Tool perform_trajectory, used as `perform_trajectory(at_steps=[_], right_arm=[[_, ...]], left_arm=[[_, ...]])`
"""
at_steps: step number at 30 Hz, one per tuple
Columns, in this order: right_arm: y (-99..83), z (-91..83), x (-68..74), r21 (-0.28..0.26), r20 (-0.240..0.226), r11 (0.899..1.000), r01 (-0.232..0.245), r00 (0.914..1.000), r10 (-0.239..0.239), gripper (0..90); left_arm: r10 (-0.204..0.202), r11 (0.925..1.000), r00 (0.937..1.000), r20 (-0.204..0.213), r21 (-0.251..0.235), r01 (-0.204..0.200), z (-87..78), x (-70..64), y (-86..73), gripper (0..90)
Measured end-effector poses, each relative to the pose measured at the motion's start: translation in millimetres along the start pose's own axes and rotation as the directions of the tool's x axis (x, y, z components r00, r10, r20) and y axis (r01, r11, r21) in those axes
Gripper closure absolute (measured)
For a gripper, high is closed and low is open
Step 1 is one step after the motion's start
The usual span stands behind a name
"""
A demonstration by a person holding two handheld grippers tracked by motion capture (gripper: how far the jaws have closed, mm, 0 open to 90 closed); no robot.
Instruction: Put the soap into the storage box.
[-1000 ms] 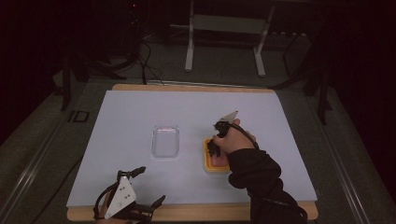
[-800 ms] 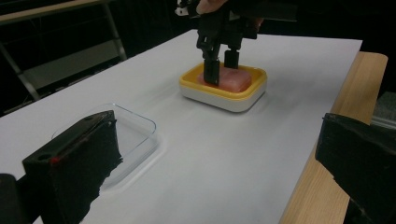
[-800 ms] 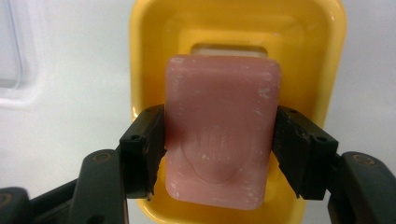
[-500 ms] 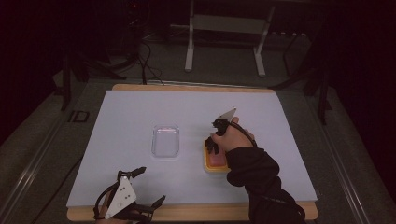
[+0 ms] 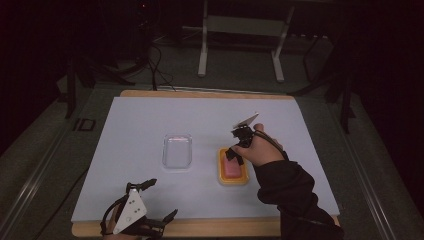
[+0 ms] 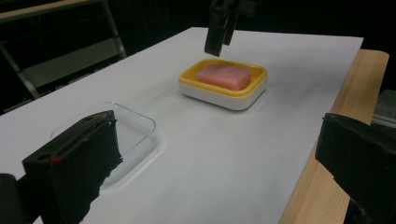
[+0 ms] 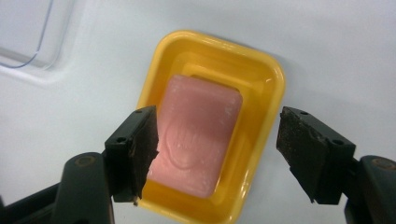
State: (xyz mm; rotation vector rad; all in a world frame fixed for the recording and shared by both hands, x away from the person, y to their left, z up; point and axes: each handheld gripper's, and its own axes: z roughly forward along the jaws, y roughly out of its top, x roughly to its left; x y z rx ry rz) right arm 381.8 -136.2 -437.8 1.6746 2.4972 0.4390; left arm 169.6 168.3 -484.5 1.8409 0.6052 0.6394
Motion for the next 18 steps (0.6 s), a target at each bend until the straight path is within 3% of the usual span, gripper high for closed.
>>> perform_trajectory(at_steps=[4, 7, 10, 14, 17, 18], right_arm=[[-10.5, -7.5, -2.0, -0.051, -0.038, 0.997, 0.061, 0.9973, -0.063, 28.0], [-20.8, -10.9, -6.2, -0.095, -0.048, 0.988, 0.124, 0.9905, -0.129, 27.1], [-27.3, -12.1, -9.8, -0.112, -0.050, 0.983, 0.143, 0.9876, -0.149, 27.0], [-40.0, -14.6, -19.7, -0.184, -0.041, 0.964, 0.191, 0.9786, -0.202, 25.5], [-44.7, -15.6, -23.7, -0.213, -0.042, 0.958, 0.193, 0.9775, -0.207, 25.4], [-51.2, -16.3, -29.1, -0.260, -0.041, 0.942, 0.213, 0.9722, -0.231, 23.6]], left_arm=[[-0.001, 1.0000, 1.0000, -0.001, -0.002, 0.001, -0.3, 0.1, -0.1, 0.4], [-0.002, 1.0000, 1.0000, -0.001, -0.001, 0.002, -0.1, 0.2, -0.2, 0.4], [-0.002, 1.0000, 1.0000, 0.000, 0.001, 0.002, 0.4, 0.0, -0.2, 0.4], [0.000, 1.0000, 1.0000, 0.000, 0.003, 0.000, 0.2, -0.2, -0.2, 0.4], [-0.003, 1.0000, 1.0000, 0.000, 0.001, 0.003, 0.3, 0.2, -0.4, 0.4], [-0.003, 1.0000, 1.0000, 0.001, 0.001, 0.003, 0.5, 0.2, -0.5, 0.4]])
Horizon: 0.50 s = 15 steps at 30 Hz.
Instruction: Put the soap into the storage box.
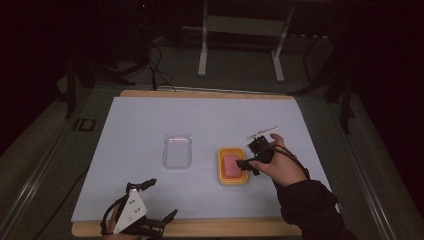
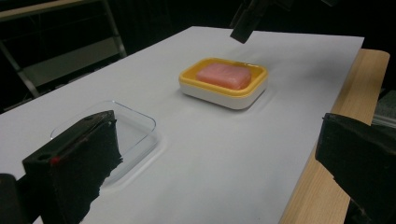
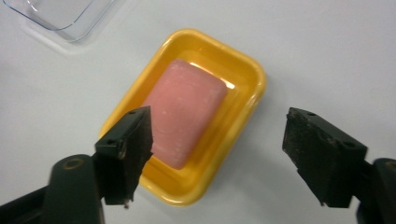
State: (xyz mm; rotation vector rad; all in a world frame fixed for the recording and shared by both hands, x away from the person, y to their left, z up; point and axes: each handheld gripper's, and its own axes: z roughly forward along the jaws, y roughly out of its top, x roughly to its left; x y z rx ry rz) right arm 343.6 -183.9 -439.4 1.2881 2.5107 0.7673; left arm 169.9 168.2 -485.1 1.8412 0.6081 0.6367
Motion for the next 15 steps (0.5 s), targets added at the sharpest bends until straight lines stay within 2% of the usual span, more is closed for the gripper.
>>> perform_trajectory(at_steps=[4, 9, 11, 12, 15], right_arm=[[-10.8, -4.5, -6.9, -0.064, 0.016, 0.997, 0.037, 0.9992, -0.036, 22.3], [-23.8, -12.6, -15.6, -0.128, 0.028, 0.991, 0.042, 0.9989, -0.039, 21.8], [-26.4, -14.0, -17.3, -0.140, 0.034, 0.989, 0.045, 0.9986, -0.041, 21.6], [-31.8, -16.5, -20.7, -0.155, 0.050, 0.986, 0.067, 0.9970, -0.060, 19.8], [-40.0, -18.6, -26.3, -0.170, 0.069, 0.981, 0.092, 0.9943, -0.081, 18.9]], left_arm=[[0.000, 1.0000, 1.0000, 0.001, 0.000, 0.000, 0.2, -0.5, 0.0, 0.4], [0.001, 1.0000, 1.0000, 0.001, 0.001, -0.001, 0.2, -0.5, -0.1, 0.4], [0.002, 1.0000, 1.0000, 0.001, 0.003, -0.002, 0.2, -0.7, 0.0, 0.4], [0.002, 1.0000, 1.0000, 0.000, 0.003, -0.002, 0.2, -0.7, -0.1, 0.4], [0.001, 1.0000, 1.0000, -0.001, 0.003, -0.001, 0.3, -0.4, -0.1, 0.3]])
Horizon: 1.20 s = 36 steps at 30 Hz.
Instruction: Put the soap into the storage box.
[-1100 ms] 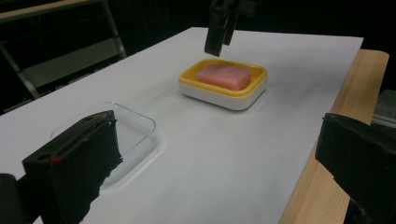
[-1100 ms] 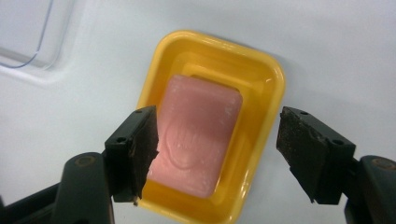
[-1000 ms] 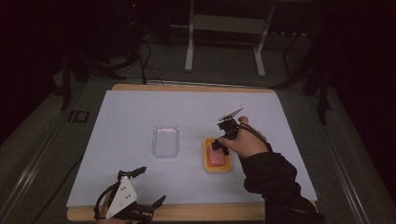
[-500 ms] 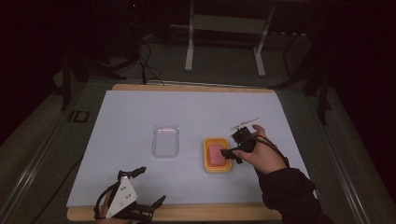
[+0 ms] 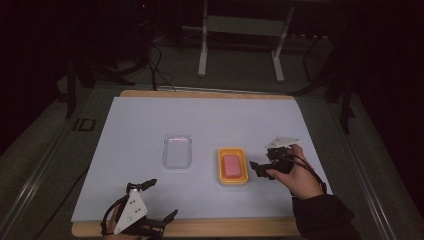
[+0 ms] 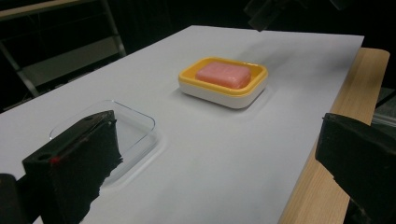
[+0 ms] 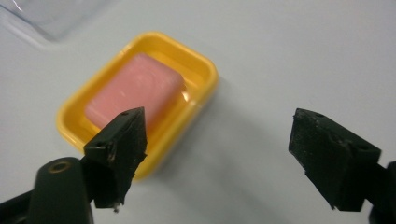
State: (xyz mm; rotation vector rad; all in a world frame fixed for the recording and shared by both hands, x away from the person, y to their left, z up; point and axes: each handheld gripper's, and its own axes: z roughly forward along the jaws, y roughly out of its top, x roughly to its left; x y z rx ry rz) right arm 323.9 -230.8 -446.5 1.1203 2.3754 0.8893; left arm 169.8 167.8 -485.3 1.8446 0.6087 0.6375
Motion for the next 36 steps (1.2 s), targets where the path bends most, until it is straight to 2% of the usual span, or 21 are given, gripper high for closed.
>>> perform_trajectory(at_steps=[3, 6, 18, 22, 26, 29, 36], right_arm=[[-7.9, -2.2, -4.2, -0.016, 0.016, 1.000, 0.011, 0.9998, -0.011, 18.8], [-17.2, -4.3, -6.8, -0.020, 0.023, 1.000, 0.000, 0.9997, 0.000, 18.9], [-52.6, -10.3, -10.0, -0.073, 0.022, 0.997, 0.026, 0.9995, -0.025, 16.6], [-62.6, -13.7, -12.0, -0.101, 0.017, 0.995, 0.008, 0.9998, -0.006, 16.7], [-74.1, -14.8, -15.2, -0.105, 0.026, 0.995, 0.002, 0.9997, 0.000, 16.8], [-83.2, -14.9, -17.4, -0.118, 0.048, 0.993, -0.020, 0.9985, 0.025, 17.3], [-99.0, -19.1, -20.9, -0.179, 0.091, 0.983, -0.032, 0.9946, 0.049, 17.2]], left_arm=[[0.000, 1.0000, 1.0000, 0.000, 0.000, 0.000, 0.0, -0.2, 0.0, 0.4], [0.001, 1.0000, 1.0000, 0.000, 0.001, -0.001, 0.0, -0.3, 0.0, 0.4], [0.001, 1.0000, 1.0000, -0.001, 0.002, -0.001, 0.3, -0.3, -0.1, 0.4], [0.000, 1.0000, 1.0000, 0.000, 0.003, 0.000, 0.4, -0.4, -0.2, 0.4], [0.000, 1.0000, 1.0000, 0.000, 0.003, 0.000, 0.5, -0.5, -0.2, 0.4], [-0.004, 1.0000, 1.0000, 0.001, -0.004, 0.004, 0.1, -0.7, 0.2, 0.4], [0.000, 1.0000, 1.0000, 0.003, 0.002, 0.000, 0.4, -0.5, 0.0, 0.4]])
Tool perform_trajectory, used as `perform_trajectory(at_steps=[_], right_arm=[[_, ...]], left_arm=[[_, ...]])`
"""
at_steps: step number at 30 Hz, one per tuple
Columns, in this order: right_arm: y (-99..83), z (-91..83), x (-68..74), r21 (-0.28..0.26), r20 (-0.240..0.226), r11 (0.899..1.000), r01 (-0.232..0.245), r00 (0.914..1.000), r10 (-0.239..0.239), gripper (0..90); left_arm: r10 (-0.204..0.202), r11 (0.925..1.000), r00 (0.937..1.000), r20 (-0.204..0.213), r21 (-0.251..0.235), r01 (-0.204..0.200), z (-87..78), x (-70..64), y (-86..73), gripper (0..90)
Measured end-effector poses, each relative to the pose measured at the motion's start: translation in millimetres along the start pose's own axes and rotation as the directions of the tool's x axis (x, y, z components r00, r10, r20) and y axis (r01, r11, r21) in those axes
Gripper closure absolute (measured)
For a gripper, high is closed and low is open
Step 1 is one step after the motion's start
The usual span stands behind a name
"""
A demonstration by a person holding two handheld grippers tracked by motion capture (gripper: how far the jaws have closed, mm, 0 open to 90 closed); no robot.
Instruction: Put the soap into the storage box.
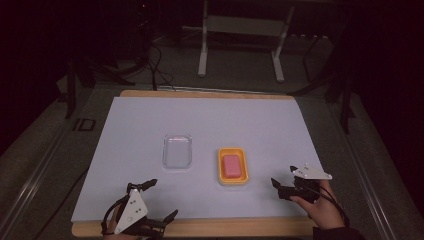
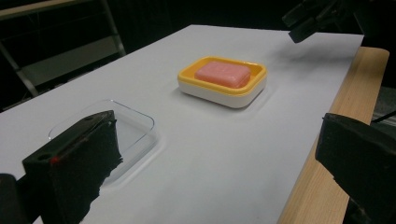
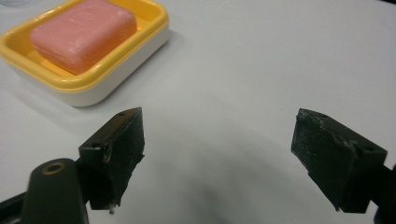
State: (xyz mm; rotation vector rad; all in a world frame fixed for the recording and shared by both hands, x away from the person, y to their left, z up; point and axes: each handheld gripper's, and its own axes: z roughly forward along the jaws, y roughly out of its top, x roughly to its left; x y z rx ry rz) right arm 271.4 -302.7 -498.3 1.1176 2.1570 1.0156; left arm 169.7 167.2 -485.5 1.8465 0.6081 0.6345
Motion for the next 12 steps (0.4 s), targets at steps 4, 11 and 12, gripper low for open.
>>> perform_trajectory(at_steps=[4, 11, 12], right_arm=[[-2.7, 1.8, -3.1, -0.037, 0.014, 0.999, -0.012, 0.9998, 0.012, 17.2], [-4.1, 2.3, -4.5, -0.057, 0.021, 0.998, -0.013, 0.9997, 0.014, 17.1], [-4.6, 2.5, -4.4, -0.057, 0.020, 0.998, -0.012, 0.9997, 0.013, 17.2]], left_arm=[[0.002, 1.0000, 1.0000, 0.002, 0.001, -0.002, 0.4, -0.3, 0.0, 0.4], [-0.003, 1.0000, 1.0000, 0.000, -0.002, 0.003, 0.0, 0.3, 0.1, 0.4], [-0.001, 1.0000, 1.0000, 0.001, -0.001, 0.001, 0.0, 0.2, 0.1, 0.4]])
